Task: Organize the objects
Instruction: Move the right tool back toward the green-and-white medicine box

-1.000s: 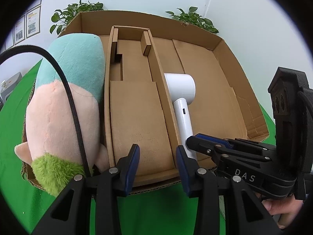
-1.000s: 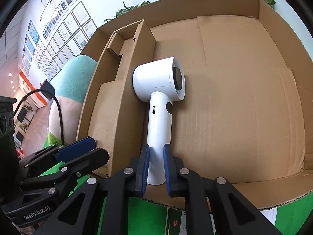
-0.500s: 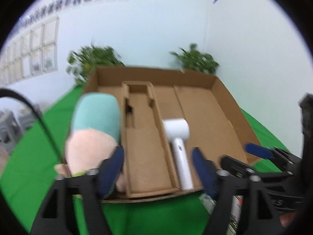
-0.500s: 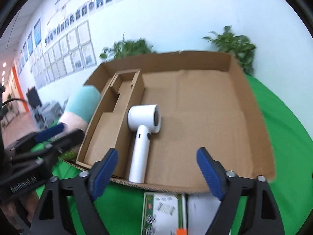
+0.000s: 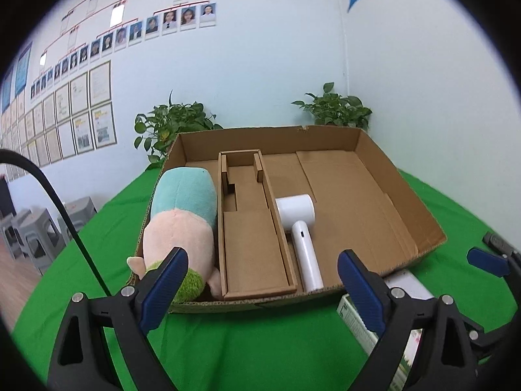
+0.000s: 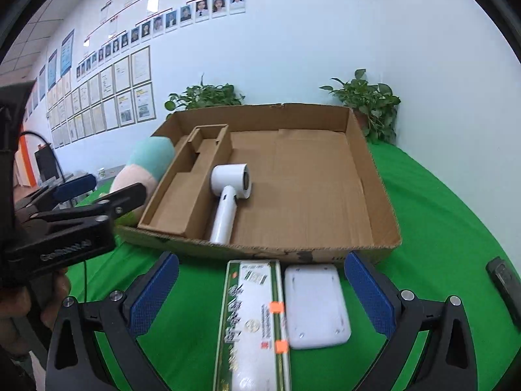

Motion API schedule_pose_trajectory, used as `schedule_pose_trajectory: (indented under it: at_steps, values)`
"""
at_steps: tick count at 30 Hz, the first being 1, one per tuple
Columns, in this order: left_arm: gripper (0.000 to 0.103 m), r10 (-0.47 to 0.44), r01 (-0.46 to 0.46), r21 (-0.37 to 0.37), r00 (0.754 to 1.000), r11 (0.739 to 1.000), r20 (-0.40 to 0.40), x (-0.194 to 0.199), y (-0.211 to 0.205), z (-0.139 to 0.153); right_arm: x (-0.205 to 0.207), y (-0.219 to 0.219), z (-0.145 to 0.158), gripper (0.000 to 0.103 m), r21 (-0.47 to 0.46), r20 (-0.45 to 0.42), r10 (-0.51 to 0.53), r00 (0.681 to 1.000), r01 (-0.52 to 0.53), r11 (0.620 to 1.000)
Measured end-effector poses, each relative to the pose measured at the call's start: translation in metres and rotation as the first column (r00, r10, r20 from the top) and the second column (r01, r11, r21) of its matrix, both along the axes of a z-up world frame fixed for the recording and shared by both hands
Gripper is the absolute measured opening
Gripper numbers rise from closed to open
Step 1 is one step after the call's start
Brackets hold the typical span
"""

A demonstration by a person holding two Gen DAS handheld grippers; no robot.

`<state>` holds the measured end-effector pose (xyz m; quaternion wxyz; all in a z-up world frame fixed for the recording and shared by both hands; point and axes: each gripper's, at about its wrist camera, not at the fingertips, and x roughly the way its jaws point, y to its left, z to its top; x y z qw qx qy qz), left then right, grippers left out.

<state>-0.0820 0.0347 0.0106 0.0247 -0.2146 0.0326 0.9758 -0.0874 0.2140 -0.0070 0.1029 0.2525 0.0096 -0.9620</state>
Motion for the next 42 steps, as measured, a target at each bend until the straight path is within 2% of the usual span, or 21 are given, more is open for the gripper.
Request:
schedule_pose_trajectory:
  at_steps: [3, 8, 10, 11, 12, 13, 14, 15, 16, 19, 20, 21, 22, 23, 24, 26, 32, 36, 39, 42]
  values:
    - [0.093, 0.001, -0.001, -0.03, 1.0, 1.0, -0.003, 0.008, 0.006, -0.002, 0.012, -0.002, -0.006, 0.103, 0.014, -0.004, 0.007, 1.0, -0.007, 1.0]
    - [0.093, 0.018, -0.017, -0.029, 1.0, 0.999, 0.009, 0.015, 0.011, -0.001, 0.017, 0.009, -0.008, 0.102, -0.014, -0.009, -0.02, 1.0, 0.02, 1.0]
    - [0.087, 0.024, -0.024, -0.019, 1.0, 1.0, 0.009, 0.016, 0.011, 0.001, 0.018, 0.015, -0.005, 0.1, -0.017, -0.02, -0.02, 1.0, 0.02, 1.0]
    - [0.074, 0.023, -0.023, -0.017, 1.0, 1.0, 0.012, 0.017, 0.011, 0.001, 0.021, 0.017, -0.004, 0.096, -0.016, -0.029, -0.017, 0.999, 0.017, 1.0]
    - [0.051, 0.016, -0.016, -0.015, 1.0, 1.0, 0.022, 0.016, 0.012, 0.001, 0.023, 0.019, -0.002, 0.083, -0.015, -0.038, -0.014, 0.999, 0.013, 1.0]
    - [0.038, 0.006, -0.005, -0.015, 0.999, 1.0, 0.034, 0.016, 0.013, 0.0, 0.023, 0.019, -0.002, 0.066, -0.008, -0.039, -0.014, 0.999, 0.014, 1.0]
    - [0.013, -0.003, 0.003, -0.015, 0.999, 1.0, 0.047, 0.015, 0.015, -0.002, 0.024, 0.019, -0.001, 0.058, 0.005, -0.037, -0.021, 0.999, 0.021, 1.0]
    - [0.006, -0.005, 0.006, -0.014, 0.998, 1.0, 0.057, 0.015, 0.016, -0.003, 0.023, 0.02, -0.001, 0.044, 0.015, -0.032, -0.028, 0.999, 0.029, 0.999]
    - [0.006, -0.008, 0.008, -0.008, 0.998, 1.0, 0.063, 0.015, 0.018, -0.005, 0.023, 0.022, -0.001, 0.037, 0.015, -0.029, -0.03, 0.999, 0.031, 0.999]
    - [0.006, -0.013, 0.013, 0.003, 0.999, 1.0, 0.05, 0.021, 0.022, -0.004, 0.026, 0.028, -0.002, 0.037, 0.01, -0.026, -0.042, 0.999, 0.042, 0.999]
    - [0.01, -0.014, 0.013, 0.003, 0.999, 1.0, 0.041, 0.022, 0.023, -0.003, 0.027, 0.03, -0.003, 0.038, 0.006, -0.025, -0.044, 0.999, 0.044, 0.999]
    - [0.031, -0.011, 0.011, -0.002, 0.999, 1.0, 0.036, 0.023, 0.024, -0.002, 0.028, 0.032, -0.003, 0.048, 0.003, -0.021, -0.046, 0.999, 0.046, 0.999]
    - [0.049, -0.008, 0.009, -0.008, 0.999, 1.0, 0.036, 0.024, 0.025, -0.001, 0.028, 0.033, -0.003, 0.072, 0.005, -0.02, -0.055, 0.998, 0.055, 0.998]
    - [0.087, -0.007, 0.007, -0.006, 0.999, 1.0, 0.036, 0.024, 0.026, -0.001, 0.03, 0.036, -0.003, 0.084, 0.003, -0.029, -0.067, 0.997, 0.068, 0.998]
    - [0.093, -0.001, 0.001, 0.004, 1.0, 1.0, 0.029, 0.026, 0.025, 0.0, 0.032, 0.038, -0.003, 0.1, -0.005, -0.044, -0.078, 0.996, 0.078, 0.997]
    - [0.093, -0.001, 0.001, 0.008, 1.0, 1.0, 0.03, 0.027, 0.025, 0.002, 0.033, 0.043, -0.001, 0.103, -0.019, -0.061, -0.086, 0.994, 0.085, 0.996]
    - [0.093, 0.0, 0.0, -0.001, 0.998, 1.0, 0.059, 0.028, 0.024, 0.006, 0.033, 0.048, -0.003, 0.103, -0.028, -0.01, -0.049, 0.999, 0.049, 0.998]
    - [0.093, 0.021, -0.021, 0.005, 0.999, 1.0, 0.039, 0.035, 0.014, 0.015, 0.04, 0.047, -0.009, 0.103, -0.068, 0.019, 0.04, 0.999, -0.039, 0.997]
    - [0.093, 0.065, -0.065, -0.004, 0.998, 0.998, 0.009, 0.045, -0.003, 0.032, 0.047, 0.041, -0.018, 0.103, -0.061, 0.035, 0.104, 0.994, -0.102, 0.993]
    - [0.094, 0.171, -0.173, -0.077, 0.985, 0.982, -0.03, 0.054, -0.013, 0.048, 0.053, 0.035, -0.031, 0.103, -0.072, 0.062, 0.168, 0.984, -0.164, 0.984]
